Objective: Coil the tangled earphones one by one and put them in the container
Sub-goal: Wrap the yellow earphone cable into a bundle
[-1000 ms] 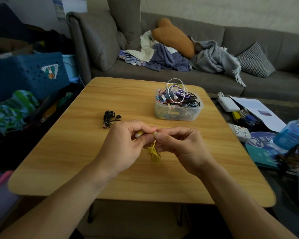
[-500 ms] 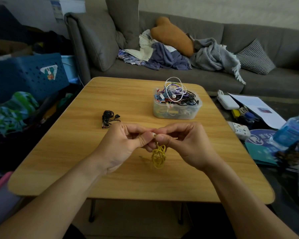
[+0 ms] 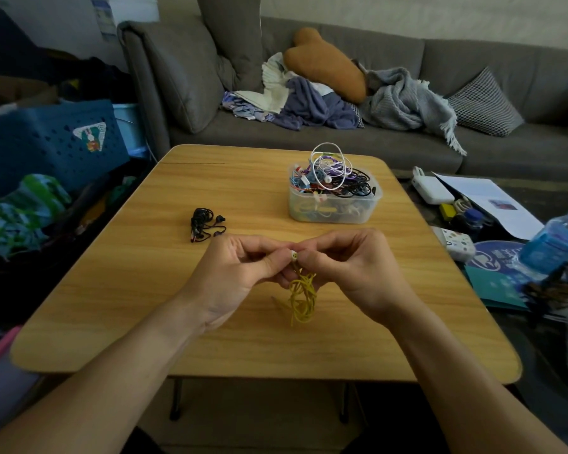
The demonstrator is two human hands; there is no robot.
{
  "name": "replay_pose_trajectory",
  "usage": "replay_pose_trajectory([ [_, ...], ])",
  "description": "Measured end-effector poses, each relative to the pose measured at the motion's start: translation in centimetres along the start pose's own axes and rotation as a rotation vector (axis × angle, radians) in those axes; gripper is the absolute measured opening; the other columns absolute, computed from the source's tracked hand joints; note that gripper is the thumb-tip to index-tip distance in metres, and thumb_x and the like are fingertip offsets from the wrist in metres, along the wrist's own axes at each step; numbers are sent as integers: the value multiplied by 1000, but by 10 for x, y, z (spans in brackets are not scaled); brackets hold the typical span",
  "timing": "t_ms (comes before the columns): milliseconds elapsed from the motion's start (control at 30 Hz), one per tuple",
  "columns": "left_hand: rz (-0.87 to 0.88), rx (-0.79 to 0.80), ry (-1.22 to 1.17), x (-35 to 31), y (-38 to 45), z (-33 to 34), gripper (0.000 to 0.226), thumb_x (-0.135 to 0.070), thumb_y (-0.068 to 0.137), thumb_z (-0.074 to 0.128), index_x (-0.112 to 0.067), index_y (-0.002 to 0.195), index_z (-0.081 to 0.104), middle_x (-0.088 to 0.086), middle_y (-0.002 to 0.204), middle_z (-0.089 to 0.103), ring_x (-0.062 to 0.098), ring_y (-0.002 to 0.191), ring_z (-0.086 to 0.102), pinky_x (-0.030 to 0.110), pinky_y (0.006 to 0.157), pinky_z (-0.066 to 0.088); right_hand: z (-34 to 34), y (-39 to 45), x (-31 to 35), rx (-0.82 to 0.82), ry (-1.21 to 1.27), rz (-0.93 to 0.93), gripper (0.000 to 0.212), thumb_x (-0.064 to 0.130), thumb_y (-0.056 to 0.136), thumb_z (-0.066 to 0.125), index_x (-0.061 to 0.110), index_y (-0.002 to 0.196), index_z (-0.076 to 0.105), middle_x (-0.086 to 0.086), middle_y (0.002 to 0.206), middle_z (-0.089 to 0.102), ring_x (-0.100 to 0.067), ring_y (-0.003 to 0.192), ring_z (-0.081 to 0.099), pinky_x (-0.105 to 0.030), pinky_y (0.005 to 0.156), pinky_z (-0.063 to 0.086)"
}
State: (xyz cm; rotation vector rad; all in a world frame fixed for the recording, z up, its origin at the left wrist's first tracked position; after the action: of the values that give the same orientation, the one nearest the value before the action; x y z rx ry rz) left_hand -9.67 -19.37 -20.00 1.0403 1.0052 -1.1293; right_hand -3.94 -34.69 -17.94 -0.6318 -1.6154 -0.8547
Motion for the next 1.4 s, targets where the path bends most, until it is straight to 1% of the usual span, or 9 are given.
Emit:
replay_pose_trajectory([
  [167, 4, 24, 34, -2, -1, 1, 28, -8, 75, 64, 6, 98, 71, 27, 83, 70, 24, 69, 68, 25, 62, 55, -1, -1, -2, -16, -2, 13, 8, -2, 84, 71, 4, 84, 76, -17, 83, 76, -18, 65, 70, -24, 53, 55],
  [367, 36, 64, 15, -2, -4, 3, 24, -8, 80, 63, 2, 99, 73, 21, 83, 72, 22, 72, 68, 24, 64, 55, -5, -3, 0, 23, 60, 47, 12, 5, 80, 71, 1, 90, 75, -19, 86, 75, -17, 65, 70, -23, 52, 54],
  [467, 24, 65, -14, 0, -4, 6, 23, -7, 80, 63, 0, 98, 74, 20, 80, 71, 21, 71, 68, 24, 64, 55, -7, -3, -1, 49, 71, 71, 11, 2, 82, 69, 1, 91, 75, -16, 85, 76, -14, 64, 69, -21, 51, 52],
  [533, 19, 62, -20, 1, -4, 7, 23, -7, 80, 62, 1, 98, 73, 18, 78, 72, 20, 70, 68, 23, 64, 55, -9, -3, -1, 42, 76, 83, 10, 1, 81, 70, 0, 90, 75, -19, 86, 75, -15, 64, 69, -22, 50, 53],
  [667, 16, 54, -43, 2, -4, 10, 23, -7, 79, 62, 1, 97, 73, 18, 79, 71, 20, 69, 67, 23, 63, 55, -7, -4, 2, -6, 84, 102, 6, -3, 81, 70, 1, 82, 75, -19, 77, 73, -15, 59, 66, -23, 48, 51],
  [767, 8, 41, -53, 4, -4, 12, 22, -7, 78, 61, 0, 96, 73, 16, 78, 72, 18, 68, 67, 23, 62, 55, -6, -3, 1, -57, 84, 122, 13, -7, 82, 69, 3, 76, 75, -16, 70, 70, -13, 55, 63, -22, 46, 49],
  [967, -27, 33, -106, 5, -2, 13, 23, -7, 79, 60, 2, 95, 73, 17, 75, 70, 18, 67, 66, 23, 61, 54, -4, -4, 0, -104, 107, 142, 8, -5, 82, 70, -1, 78, 74, -15, 68, 69, -14, 54, 61, -23, 45, 49],
  [1100, -51, 60, -122, 5, -2, 13, 23, -7, 79, 60, 2, 93, 74, 17, 75, 70, 19, 66, 65, 23, 62, 54, -6, -4, 1, -87, 104, 146, 11, -5, 82, 70, 2, 74, 73, -12, 64, 68, -13, 53, 60, -24, 45, 49],
  [1400, 32, -18, -14, 3, -2, 14, 18, -7, 77, 63, 1, 89, 73, 19, 72, 70, 20, 60, 65, 24, 57, 54, -6, -4, -2, -112, 62, 156, 8, -4, 83, 70, -1, 76, 72, -8, 62, 68, -13, 55, 62, -23, 48, 48],
])
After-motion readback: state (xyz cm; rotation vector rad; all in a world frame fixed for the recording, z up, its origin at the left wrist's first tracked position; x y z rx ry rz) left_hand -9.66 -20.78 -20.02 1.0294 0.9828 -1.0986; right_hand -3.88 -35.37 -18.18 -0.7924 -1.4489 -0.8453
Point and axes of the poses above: each hand's wrist, its own y-axis towards the middle knuckle, its own z-axis out of the palm, x = y × z, the point moved 3 cm from there along y, towards the middle knuckle
